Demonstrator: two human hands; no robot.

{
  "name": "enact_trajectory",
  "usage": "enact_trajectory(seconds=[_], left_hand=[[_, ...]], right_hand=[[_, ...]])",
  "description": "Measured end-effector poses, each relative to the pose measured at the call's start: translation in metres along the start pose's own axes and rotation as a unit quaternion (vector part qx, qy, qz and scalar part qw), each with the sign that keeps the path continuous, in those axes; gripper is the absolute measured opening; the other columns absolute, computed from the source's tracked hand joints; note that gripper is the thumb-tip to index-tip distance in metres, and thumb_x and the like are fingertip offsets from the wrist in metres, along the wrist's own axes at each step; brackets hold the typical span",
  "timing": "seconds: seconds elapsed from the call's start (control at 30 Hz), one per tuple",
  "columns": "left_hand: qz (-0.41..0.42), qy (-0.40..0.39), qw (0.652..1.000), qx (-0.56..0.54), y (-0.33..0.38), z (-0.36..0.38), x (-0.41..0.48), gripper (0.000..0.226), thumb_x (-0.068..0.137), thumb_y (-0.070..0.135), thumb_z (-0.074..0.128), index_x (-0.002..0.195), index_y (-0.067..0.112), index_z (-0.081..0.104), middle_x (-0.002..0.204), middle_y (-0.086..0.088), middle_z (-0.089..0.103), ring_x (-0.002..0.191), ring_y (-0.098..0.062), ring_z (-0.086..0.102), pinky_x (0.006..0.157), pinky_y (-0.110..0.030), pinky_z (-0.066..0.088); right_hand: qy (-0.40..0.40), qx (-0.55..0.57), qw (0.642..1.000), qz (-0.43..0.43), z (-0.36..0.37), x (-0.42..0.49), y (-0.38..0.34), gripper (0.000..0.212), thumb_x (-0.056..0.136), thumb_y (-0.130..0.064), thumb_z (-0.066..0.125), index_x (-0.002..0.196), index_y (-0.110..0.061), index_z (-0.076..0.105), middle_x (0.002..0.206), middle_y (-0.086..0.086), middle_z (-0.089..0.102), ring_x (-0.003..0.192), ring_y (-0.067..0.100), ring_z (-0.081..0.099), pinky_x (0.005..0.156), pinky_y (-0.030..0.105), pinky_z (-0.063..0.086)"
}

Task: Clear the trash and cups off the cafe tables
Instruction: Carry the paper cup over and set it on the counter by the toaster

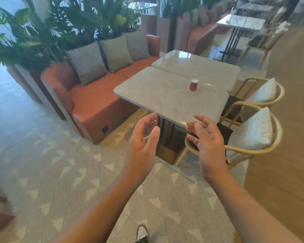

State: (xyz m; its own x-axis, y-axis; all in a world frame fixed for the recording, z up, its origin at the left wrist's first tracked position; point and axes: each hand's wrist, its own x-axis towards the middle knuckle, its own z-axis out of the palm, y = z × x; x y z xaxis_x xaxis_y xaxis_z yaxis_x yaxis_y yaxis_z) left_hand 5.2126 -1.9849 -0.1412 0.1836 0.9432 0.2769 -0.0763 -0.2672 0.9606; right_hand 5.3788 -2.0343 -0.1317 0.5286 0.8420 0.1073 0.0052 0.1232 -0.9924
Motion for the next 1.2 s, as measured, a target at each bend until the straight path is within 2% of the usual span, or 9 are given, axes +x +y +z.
enact_trajectory(seconds=[0.13,0.3,0.47,0.67,0.8,1.0,1.1,1.2], left_hand=[[0.006,-0.013,1.000,-0.007,-0.009,0.000,0.056,0.048,0.096,0.046,0.053,0.138,0.024,0.061,0.135,0.015,0.065,0.131,-0.008,0.060,0.107,-0.046,0.055],[-0.004,-0.030,0.999,-0.012,-0.025,0.009,0.112,0.037,0.101,0.030,0.052,0.137,0.023,0.060,0.134,0.011,0.066,0.129,-0.008,0.062,0.110,-0.047,0.052],[-0.019,-0.046,0.998,-0.024,-0.047,0.032,0.164,0.045,0.095,0.046,0.053,0.135,0.028,0.060,0.133,0.013,0.067,0.127,-0.009,0.064,0.108,-0.040,0.054],[-0.026,-0.054,0.998,-0.035,-0.084,0.089,0.241,0.040,0.095,0.046,0.054,0.132,0.034,0.060,0.128,0.013,0.070,0.127,-0.010,0.064,0.108,-0.035,0.052],[-0.030,-0.053,0.998,-0.031,-0.107,0.133,0.299,0.037,0.095,0.044,0.055,0.131,0.034,0.061,0.127,0.007,0.070,0.126,-0.015,0.064,0.108,-0.041,0.052],[-0.039,-0.047,0.998,-0.024,-0.134,0.196,0.373,0.039,0.093,0.044,0.056,0.130,0.032,0.061,0.128,0.006,0.069,0.124,-0.013,0.065,0.108,-0.042,0.054],[-0.050,-0.061,0.997,-0.010,-0.150,0.216,0.401,0.035,0.099,0.034,0.056,0.134,0.030,0.060,0.126,0.009,0.069,0.124,-0.010,0.064,0.107,-0.041,0.054],[-0.061,-0.063,0.996,-0.001,-0.167,0.229,0.428,0.038,0.101,0.026,0.053,0.138,0.022,0.058,0.128,0.006,0.068,0.124,-0.008,0.064,0.107,-0.040,0.055]], right_hand=[[0.008,0.002,1.000,-0.009,0.024,0.046,0.002,0.043,0.089,-0.057,0.059,0.126,-0.036,0.067,0.125,0.001,0.071,0.119,0.010,0.068,0.112,0.048,0.052],[0.037,0.002,0.999,-0.009,0.030,0.100,0.014,0.031,0.094,-0.049,0.058,0.121,-0.038,0.069,0.120,-0.006,0.072,0.121,0.011,0.065,0.116,0.051,0.048],[0.052,0.011,0.999,0.000,0.024,0.158,0.030,0.029,0.094,-0.046,0.058,0.119,-0.037,0.068,0.120,-0.007,0.071,0.121,0.010,0.065,0.114,0.049,0.049],[0.054,0.006,0.999,0.007,0.008,0.249,0.058,0.031,0.098,-0.046,0.057,0.125,-0.035,0.067,0.121,-0.014,0.070,0.120,0.005,0.064,0.112,0.039,0.053],[0.056,0.006,0.998,0.012,-0.009,0.323,0.071,0.033,0.097,-0.045,0.058,0.126,-0.030,0.066,0.120,-0.013,0.069,0.119,0.006,0.064,0.113,0.042,0.052],[0.053,-0.028,0.998,0.019,-0.046,0.416,0.084,0.033,0.097,-0.048,0.057,0.127,-0.035,0.065,0.119,-0.015,0.068,0.119,0.008,0.064,0.114,0.046,0.051],[0.058,-0.034,0.997,0.024,-0.059,0.455,0.095,0.025,0.102,-0.038,0.060,0.126,-0.037,0.067,0.119,-0.013,0.068,0.118,0.009,0.063,0.113,0.049,0.050],[0.065,-0.043,0.996,0.035,-0.063,0.488,0.107,0.024,0.099,-0.040,0.063,0.123,-0.045,0.067,0.119,-0.014,0.068,0.117,0.007,0.063,0.111,0.046,0.052]])
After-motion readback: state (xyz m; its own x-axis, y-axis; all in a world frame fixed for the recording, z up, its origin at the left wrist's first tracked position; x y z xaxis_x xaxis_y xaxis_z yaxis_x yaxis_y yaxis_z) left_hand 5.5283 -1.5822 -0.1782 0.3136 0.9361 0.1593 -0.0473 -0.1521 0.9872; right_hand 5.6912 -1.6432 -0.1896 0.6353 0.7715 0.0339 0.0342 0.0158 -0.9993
